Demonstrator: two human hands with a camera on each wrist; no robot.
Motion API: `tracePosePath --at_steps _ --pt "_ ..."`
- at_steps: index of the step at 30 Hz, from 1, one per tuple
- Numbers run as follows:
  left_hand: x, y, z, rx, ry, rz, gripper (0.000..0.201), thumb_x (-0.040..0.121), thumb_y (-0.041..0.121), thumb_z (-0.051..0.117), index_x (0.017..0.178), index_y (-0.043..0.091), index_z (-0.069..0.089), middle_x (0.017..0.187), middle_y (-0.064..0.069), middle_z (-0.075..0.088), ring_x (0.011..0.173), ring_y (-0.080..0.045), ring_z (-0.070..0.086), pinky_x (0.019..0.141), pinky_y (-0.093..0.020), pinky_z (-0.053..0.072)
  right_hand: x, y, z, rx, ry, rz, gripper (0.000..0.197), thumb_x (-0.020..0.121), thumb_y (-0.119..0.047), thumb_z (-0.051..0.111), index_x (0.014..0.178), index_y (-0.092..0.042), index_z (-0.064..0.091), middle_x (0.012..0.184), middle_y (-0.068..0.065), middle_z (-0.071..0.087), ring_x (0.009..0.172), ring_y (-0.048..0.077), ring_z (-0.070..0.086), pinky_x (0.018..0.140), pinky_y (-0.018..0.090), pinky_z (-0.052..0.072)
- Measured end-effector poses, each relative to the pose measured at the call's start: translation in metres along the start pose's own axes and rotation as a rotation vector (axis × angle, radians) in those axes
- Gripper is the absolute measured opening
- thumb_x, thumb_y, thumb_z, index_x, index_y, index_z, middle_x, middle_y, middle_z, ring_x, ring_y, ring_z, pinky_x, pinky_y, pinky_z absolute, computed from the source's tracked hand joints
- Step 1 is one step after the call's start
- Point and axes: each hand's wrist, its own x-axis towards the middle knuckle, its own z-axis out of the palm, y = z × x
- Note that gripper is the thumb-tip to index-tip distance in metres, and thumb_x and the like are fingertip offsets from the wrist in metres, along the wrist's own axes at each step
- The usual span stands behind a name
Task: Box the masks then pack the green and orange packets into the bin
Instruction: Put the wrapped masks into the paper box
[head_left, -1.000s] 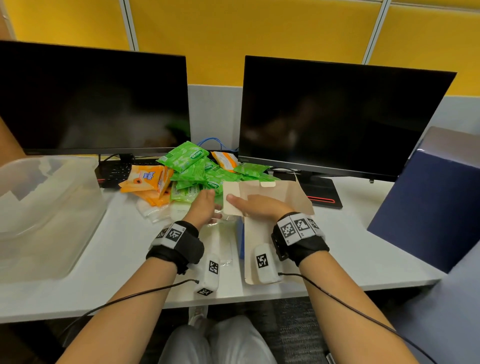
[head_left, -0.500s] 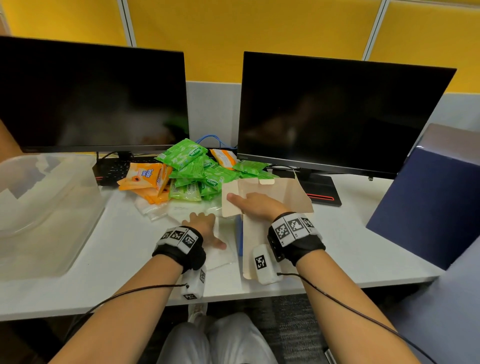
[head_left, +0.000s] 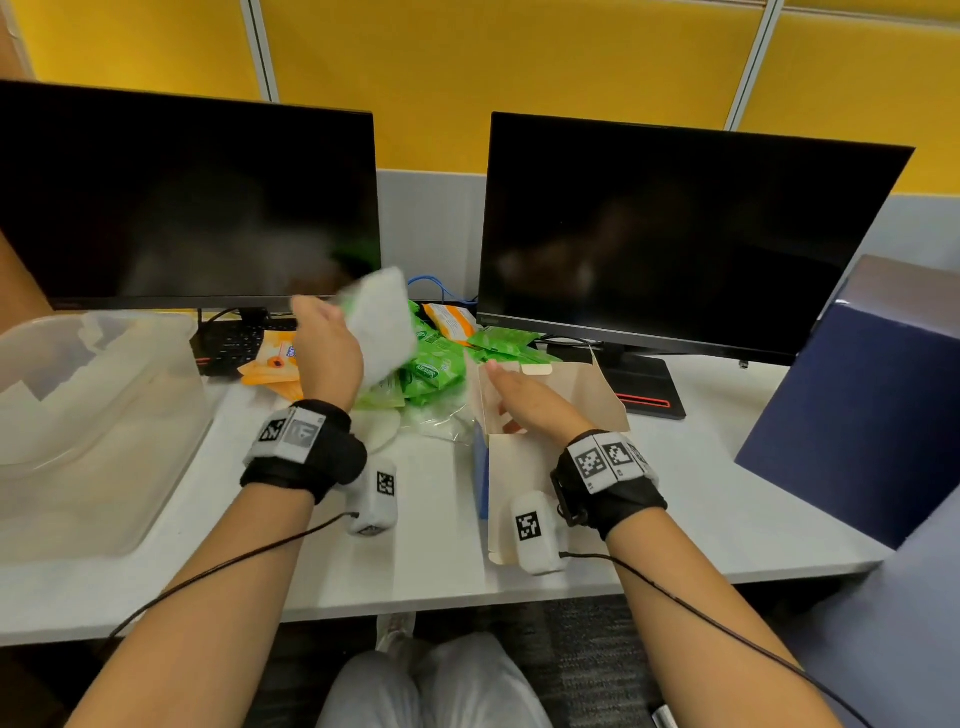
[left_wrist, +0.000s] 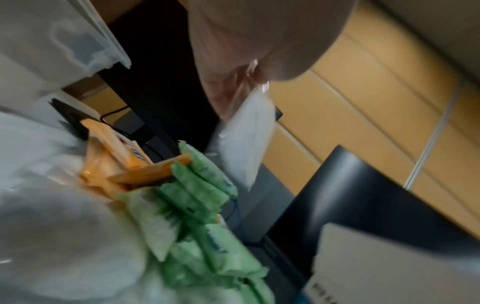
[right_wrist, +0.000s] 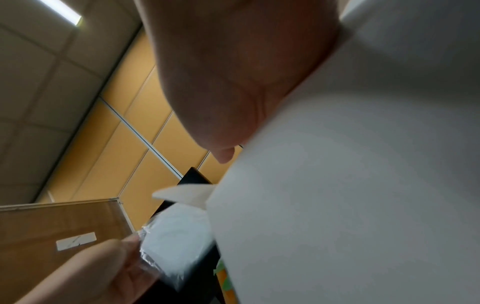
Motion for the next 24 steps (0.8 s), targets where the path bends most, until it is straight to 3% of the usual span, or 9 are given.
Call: tracePosePath --at_steps 2,4,8,10,13,18,20,22,24 --pt "0.005 0.014 0.000 -0.245 0.192 -0.041 0.008 0.097 0.004 0.030 0.101 0.010 0.035 0.100 -0.005 0.046 0.090 -0.018 0.045 0.074 -0.023 0.037 0.000 0.000 -0.002 0.097 -0.019 0.003 0.063 0.101 -0.050 0.010 0.142 -0.012 0.041 0.128 0.014 0.055 0.094 0.021 0.056 0.067 0.023 0.042" --pt "0.009 0.021 0.004 -0.449 0.226 -0.095 0.014 0.093 0.004 0.032 0.104 0.012 0.035 0.103 -0.003 0.044 0.091 -0.019 0.048 0.077 -0.026 0.044 0.002 0.003 -0.005 0.240 -0.009 0.009 0.064 0.100 -0.054 0.011 0.142 -0.016 0.041 0.126 0.009 0.055 0.095 0.019 0.055 0.067 0.023 0.044" --pt "-0.012 0.032 0.026 -0.505 -0.094 -0.019 0.040 0.086 -0.002 0.041 0.110 0.030 0.037 0.121 -0.008 0.047 0.103 -0.024 0.055 0.083 -0.037 0.051 0.003 0.014 -0.009 0.731 0.060 0.027 0.067 0.094 -0.066 0.022 0.136 -0.022 0.048 0.118 0.007 0.059 0.094 0.026 0.064 0.074 0.039 0.057" --pt "-0.030 0.037 0.042 -0.339 -0.310 0.090 0.039 0.083 -0.007 0.038 0.095 0.027 0.052 0.112 -0.010 0.057 0.097 -0.029 0.058 0.079 -0.043 0.049 0.001 0.018 -0.012 0.897 0.056 0.003 0.063 0.093 -0.065 0.028 0.130 -0.022 0.054 0.119 0.009 0.064 0.100 0.032 0.066 0.081 0.048 0.057" --pt "-0.047 0.035 0.064 -0.210 -0.444 0.019 0.050 0.081 -0.013 0.034 0.074 0.025 0.064 0.114 -0.016 0.064 0.103 -0.034 0.060 0.091 -0.048 0.050 -0.001 0.022 -0.017 1.054 0.028 -0.075 0.058 0.093 -0.067 0.027 0.118 -0.026 0.061 0.113 0.007 0.070 0.102 0.032 0.067 0.077 0.050 0.057" --pt "-0.061 0.044 0.079 -0.117 -0.401 -0.044 0.036 0.090 -0.004 0.040 0.116 0.005 0.061 0.129 -0.013 0.054 0.121 -0.026 0.050 0.104 -0.034 0.041 0.002 0.030 -0.025 1.326 -0.001 -0.119 0.086 0.079 -0.084 0.018 0.136 -0.027 0.048 0.131 0.009 0.060 0.118 0.034 0.058 0.095 0.059 0.045" --pt "-0.063 0.045 0.079 -0.033 -0.465 0.057 0.035 0.090 0.001 0.049 0.124 0.005 0.053 0.133 -0.012 0.043 0.124 -0.023 0.044 0.104 -0.025 0.033 0.003 0.030 -0.024 1.347 0.029 -0.106 0.078 0.082 -0.079 0.030 0.136 -0.026 0.048 0.130 0.008 0.061 0.119 0.032 0.057 0.101 0.060 0.040" --pt "-0.063 0.044 0.077 0.035 -0.513 0.140 0.040 0.085 0.000 0.056 0.124 0.007 0.050 0.131 -0.010 0.040 0.123 -0.023 0.042 0.096 -0.014 0.029 0.003 0.030 -0.022 1.326 0.052 -0.119 0.057 0.091 -0.056 0.048 0.136 -0.022 0.047 0.128 0.009 0.062 0.119 0.031 0.058 0.102 0.060 0.040" --pt "-0.064 0.037 0.075 0.112 -0.567 0.169 0.058 0.075 0.005 0.068 0.127 0.012 0.043 0.130 -0.009 0.037 0.123 -0.025 0.040 0.097 -0.017 0.030 0.003 0.031 -0.020 1.324 0.086 -0.106 0.044 0.096 -0.034 0.050 0.138 -0.020 0.043 0.128 0.010 0.061 0.117 0.031 0.059 0.099 0.058 0.043"
